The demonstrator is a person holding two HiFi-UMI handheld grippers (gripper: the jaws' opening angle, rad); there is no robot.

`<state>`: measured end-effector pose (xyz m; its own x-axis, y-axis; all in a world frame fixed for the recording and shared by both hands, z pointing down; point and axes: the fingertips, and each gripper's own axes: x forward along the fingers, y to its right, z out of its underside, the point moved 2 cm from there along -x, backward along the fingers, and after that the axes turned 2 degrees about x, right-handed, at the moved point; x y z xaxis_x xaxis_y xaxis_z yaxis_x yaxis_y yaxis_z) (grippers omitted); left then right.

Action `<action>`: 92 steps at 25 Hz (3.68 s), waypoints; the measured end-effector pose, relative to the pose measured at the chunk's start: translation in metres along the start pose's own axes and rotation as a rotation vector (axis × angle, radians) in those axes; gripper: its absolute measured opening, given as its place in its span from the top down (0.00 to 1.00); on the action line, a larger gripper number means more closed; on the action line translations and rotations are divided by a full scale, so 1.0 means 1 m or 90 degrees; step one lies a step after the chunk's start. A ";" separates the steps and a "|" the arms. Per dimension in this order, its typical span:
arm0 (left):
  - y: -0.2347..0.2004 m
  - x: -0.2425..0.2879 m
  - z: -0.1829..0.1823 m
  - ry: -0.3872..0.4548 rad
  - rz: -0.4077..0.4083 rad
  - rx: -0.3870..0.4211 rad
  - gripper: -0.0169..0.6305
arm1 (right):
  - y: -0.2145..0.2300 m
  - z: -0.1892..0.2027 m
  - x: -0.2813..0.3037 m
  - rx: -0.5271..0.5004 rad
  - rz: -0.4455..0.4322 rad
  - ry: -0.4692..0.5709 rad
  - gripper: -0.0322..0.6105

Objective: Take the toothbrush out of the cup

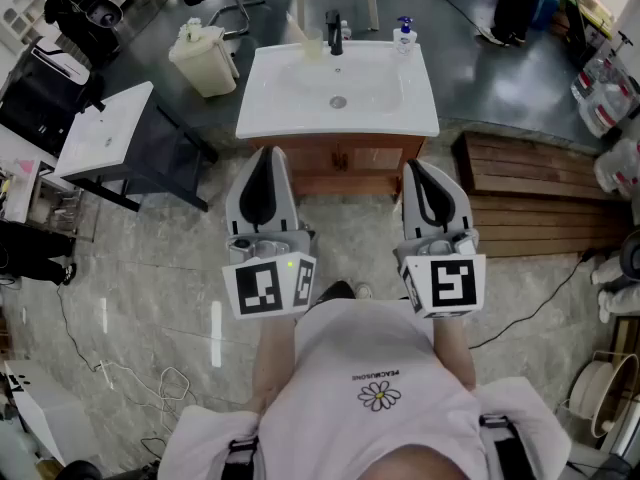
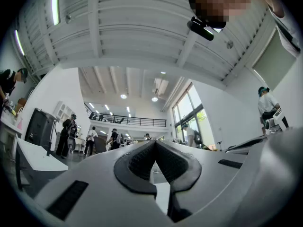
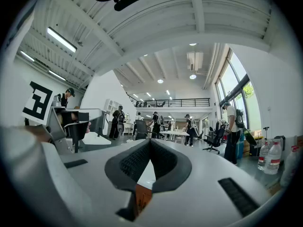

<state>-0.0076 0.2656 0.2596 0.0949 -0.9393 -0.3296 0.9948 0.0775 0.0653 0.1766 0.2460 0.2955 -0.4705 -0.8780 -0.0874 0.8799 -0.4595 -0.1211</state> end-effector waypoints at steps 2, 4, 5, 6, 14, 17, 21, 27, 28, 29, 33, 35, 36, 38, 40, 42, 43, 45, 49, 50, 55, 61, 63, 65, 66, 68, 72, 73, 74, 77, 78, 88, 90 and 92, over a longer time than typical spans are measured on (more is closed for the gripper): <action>0.000 0.002 0.000 -0.001 0.000 -0.001 0.95 | 0.001 0.000 0.000 0.000 -0.003 0.006 0.93; 0.000 0.003 0.000 -0.003 0.002 0.000 0.95 | 0.003 0.000 0.000 0.001 -0.002 0.008 0.93; 0.001 0.003 0.000 -0.003 0.004 0.000 0.95 | 0.003 0.001 0.000 0.001 -0.001 0.008 0.93; 0.001 0.003 0.001 -0.003 0.006 0.000 0.95 | 0.004 0.002 0.001 0.000 0.000 0.007 0.93; 0.006 0.012 0.006 -0.007 0.014 0.007 0.95 | 0.013 0.006 0.005 0.023 -0.006 0.013 0.93; 0.008 0.014 0.006 -0.010 0.017 0.011 0.95 | 0.017 0.006 0.006 0.036 -0.004 0.021 0.93; 0.005 0.010 0.008 -0.016 0.010 0.018 0.95 | 0.011 0.012 0.011 0.043 -0.017 0.014 0.93; -0.018 0.013 0.026 -0.043 -0.030 -0.016 0.95 | 0.001 0.021 0.026 0.045 -0.043 -0.002 0.93; -0.020 0.018 0.029 -0.049 -0.035 -0.020 0.95 | 0.004 0.022 0.031 0.048 -0.038 -0.001 0.93; -0.022 0.023 0.033 -0.051 -0.036 -0.022 0.95 | 0.008 0.022 0.036 0.053 -0.033 0.000 0.93; -0.034 0.056 0.046 -0.041 -0.028 -0.026 0.95 | 0.019 0.030 0.073 0.055 -0.022 -0.006 0.93; -0.044 0.078 0.053 -0.039 -0.024 -0.034 0.95 | 0.022 0.034 0.096 0.051 -0.019 -0.012 0.93; -0.049 0.089 0.057 -0.038 -0.023 -0.036 0.95 | 0.023 0.035 0.108 0.049 -0.018 -0.014 0.93; -0.060 0.113 0.065 -0.036 -0.019 -0.041 0.95 | 0.025 0.037 0.134 0.046 -0.016 -0.016 0.93; -0.071 0.140 0.074 -0.033 -0.013 -0.045 0.95 | 0.029 0.040 0.163 0.043 -0.011 -0.017 0.93; -0.084 0.169 0.083 -0.028 -0.005 -0.046 0.95 | 0.032 0.044 0.196 0.040 -0.006 -0.022 0.93; -0.093 0.186 0.087 -0.024 -0.002 -0.046 0.95 | 0.033 0.045 0.215 0.037 -0.003 -0.024 0.93; -0.110 0.221 0.094 -0.018 0.004 -0.045 0.95 | 0.035 0.043 0.254 0.027 0.003 -0.027 0.93; -0.145 0.290 0.101 -0.007 0.015 -0.042 0.95 | 0.037 0.025 0.332 0.010 0.012 -0.004 0.93; -0.153 0.305 0.104 -0.005 0.020 -0.043 0.95 | 0.037 0.023 0.351 0.007 0.016 -0.001 0.93; -0.188 0.365 0.124 0.002 0.037 -0.043 0.95 | 0.043 0.024 0.421 0.001 0.043 -0.008 0.93; -0.210 0.406 0.151 -0.021 0.020 -0.047 0.95 | 0.054 0.042 0.454 -0.003 0.051 -0.059 0.93; -0.208 0.414 0.156 -0.027 0.021 -0.046 0.95 | 0.059 0.047 0.462 -0.007 0.045 -0.066 0.93; -0.208 0.420 0.158 -0.027 0.015 -0.046 0.95 | 0.062 0.047 0.472 -0.006 0.039 -0.052 0.93; -0.208 0.421 0.160 -0.030 0.011 -0.046 0.95 | 0.064 0.047 0.475 -0.004 0.037 -0.048 0.93; -0.203 0.423 0.162 -0.038 0.014 -0.042 0.95 | 0.067 0.047 0.478 0.000 0.037 -0.044 0.93; -0.198 0.431 0.156 -0.029 0.016 -0.013 0.95 | 0.074 0.048 0.488 0.011 0.036 -0.034 0.93; -0.197 0.432 0.156 -0.027 0.016 -0.012 0.95 | 0.075 0.049 0.489 0.013 0.036 -0.032 0.93; -0.197 0.433 0.156 -0.026 0.015 -0.012 0.95 | 0.075 0.049 0.490 0.012 0.035 -0.031 0.93; -0.198 0.437 0.158 -0.025 0.011 -0.014 0.95 | 0.074 0.053 0.493 0.010 0.035 -0.035 0.93; -0.199 0.438 0.159 -0.026 0.009 -0.015 0.95 | 0.074 0.054 0.494 0.009 0.034 -0.037 0.93; -0.199 0.439 0.169 -0.039 -0.002 -0.015 0.95 | 0.058 0.075 0.521 -0.024 -0.035 -0.086 0.84; -0.200 0.438 0.172 -0.047 -0.004 -0.012 0.95 | 0.052 0.076 0.536 -0.054 -0.056 -0.094 0.79; -0.202 0.436 0.175 -0.054 -0.008 -0.011 0.95 | 0.045 0.079 0.552 -0.082 -0.074 -0.107 0.74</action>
<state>-0.1730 -0.2182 0.2673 0.0799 -0.9653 -0.2488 0.9965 0.0710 0.0446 -0.0385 -0.2698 0.3204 -0.5406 -0.8354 0.0993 0.8001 -0.5470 -0.2462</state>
